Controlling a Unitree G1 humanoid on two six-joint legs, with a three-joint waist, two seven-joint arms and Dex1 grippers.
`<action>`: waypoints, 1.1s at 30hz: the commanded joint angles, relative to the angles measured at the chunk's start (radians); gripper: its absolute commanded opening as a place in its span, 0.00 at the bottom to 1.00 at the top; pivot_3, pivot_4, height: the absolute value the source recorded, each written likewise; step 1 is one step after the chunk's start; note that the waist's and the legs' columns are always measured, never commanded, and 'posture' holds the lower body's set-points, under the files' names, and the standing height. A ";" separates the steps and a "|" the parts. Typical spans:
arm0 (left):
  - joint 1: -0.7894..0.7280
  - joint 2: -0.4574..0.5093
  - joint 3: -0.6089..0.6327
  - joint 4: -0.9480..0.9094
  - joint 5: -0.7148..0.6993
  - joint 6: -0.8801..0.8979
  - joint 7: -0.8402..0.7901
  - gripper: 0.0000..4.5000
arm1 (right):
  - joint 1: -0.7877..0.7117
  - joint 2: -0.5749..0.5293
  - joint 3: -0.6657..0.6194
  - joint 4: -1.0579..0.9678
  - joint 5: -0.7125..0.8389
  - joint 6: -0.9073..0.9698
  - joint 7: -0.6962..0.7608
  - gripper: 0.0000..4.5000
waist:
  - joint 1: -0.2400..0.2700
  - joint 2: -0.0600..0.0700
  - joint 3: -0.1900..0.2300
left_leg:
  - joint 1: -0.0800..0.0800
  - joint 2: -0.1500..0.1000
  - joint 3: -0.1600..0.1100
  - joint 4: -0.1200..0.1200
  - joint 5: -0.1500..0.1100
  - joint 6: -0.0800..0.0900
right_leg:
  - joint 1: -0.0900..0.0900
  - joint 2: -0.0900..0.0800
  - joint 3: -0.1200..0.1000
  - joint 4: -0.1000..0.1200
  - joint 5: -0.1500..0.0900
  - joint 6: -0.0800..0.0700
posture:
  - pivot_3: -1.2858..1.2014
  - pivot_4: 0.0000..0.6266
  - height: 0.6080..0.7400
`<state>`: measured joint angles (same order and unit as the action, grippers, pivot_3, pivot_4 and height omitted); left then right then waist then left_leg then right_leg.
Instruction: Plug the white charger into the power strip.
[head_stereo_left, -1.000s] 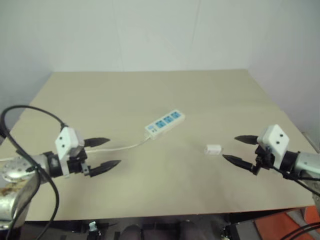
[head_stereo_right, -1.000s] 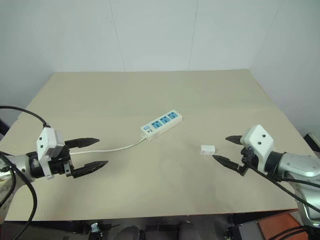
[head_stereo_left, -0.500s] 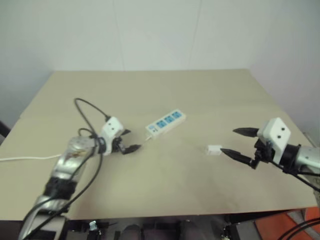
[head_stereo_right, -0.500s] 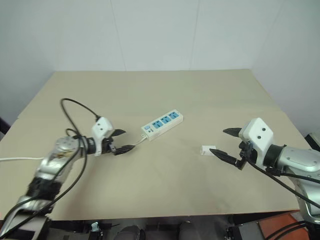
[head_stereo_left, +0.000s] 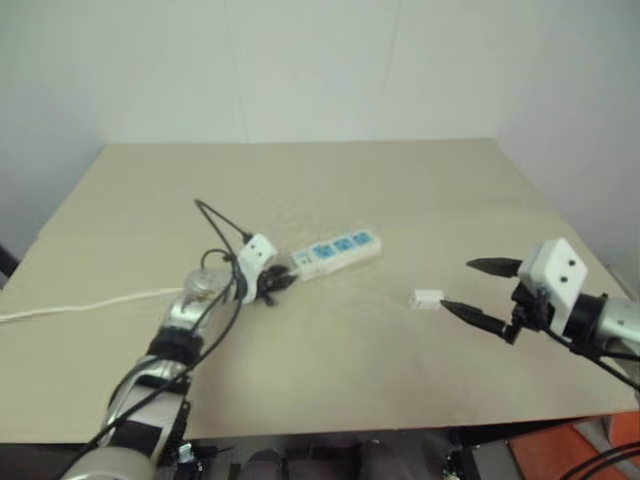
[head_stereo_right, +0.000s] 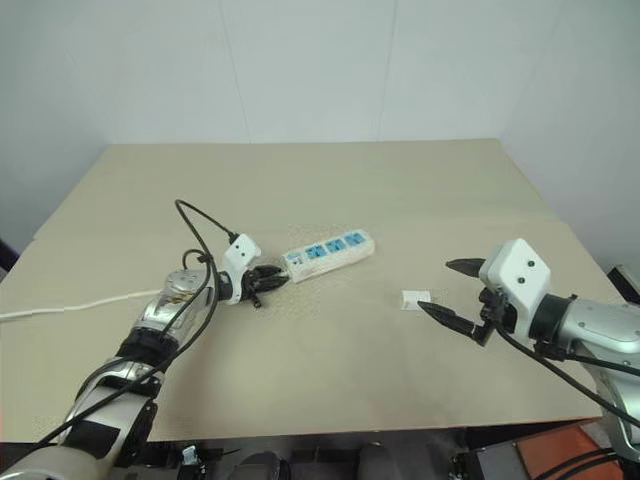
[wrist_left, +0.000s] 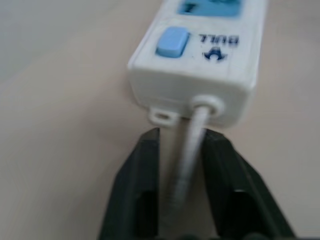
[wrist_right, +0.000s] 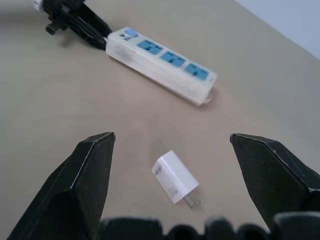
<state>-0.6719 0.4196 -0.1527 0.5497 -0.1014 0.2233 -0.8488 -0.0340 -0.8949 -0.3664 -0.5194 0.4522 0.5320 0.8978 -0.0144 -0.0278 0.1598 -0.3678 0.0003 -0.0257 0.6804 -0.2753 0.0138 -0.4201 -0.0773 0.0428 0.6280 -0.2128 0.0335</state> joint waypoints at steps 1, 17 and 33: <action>0.087 0.045 0.007 -0.131 -0.015 0.063 -0.042 0.01 | -0.025 -0.013 -0.007 -0.022 0.014 0.002 -0.013 0.96 | -0.004 0.000 0.000 | 0.000 0.000 0.000 0.000 0.000 0.000 | 0.000 0.000 0.000 0.000 0.000 0.000 | 0.52 0.24 1.00; 0.679 0.294 0.283 -0.969 -0.357 0.364 -0.100 0.69 | -0.041 -0.007 0.024 -0.005 0.025 -0.004 -0.003 0.96 | 0.010 0.000 0.001 | 0.000 0.002 0.000 -0.001 0.000 0.000 | -0.001 0.000 -0.001 -0.001 0.000 0.000 | 0.52 0.24 1.00; 0.387 0.127 0.133 -0.494 -0.215 -0.119 -0.188 0.99 | -0.044 -0.002 0.013 -0.027 0.044 0.009 -0.034 0.96 | 0.004 0.000 0.001 | -0.001 0.001 0.001 -0.001 0.000 0.000 | -0.002 0.000 0.000 -0.003 0.000 -0.001 | 0.52 0.24 1.00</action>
<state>-0.2602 0.5509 -0.0105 0.0350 -0.3140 0.1436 -1.0039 -0.0707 -0.8904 -0.3232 -0.5160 0.4773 0.5341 0.8712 -0.0108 -0.0276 0.1609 -0.3692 0.0012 -0.0251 0.6798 -0.2756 0.0142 -0.4216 -0.0773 0.0423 0.6253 -0.2127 0.0329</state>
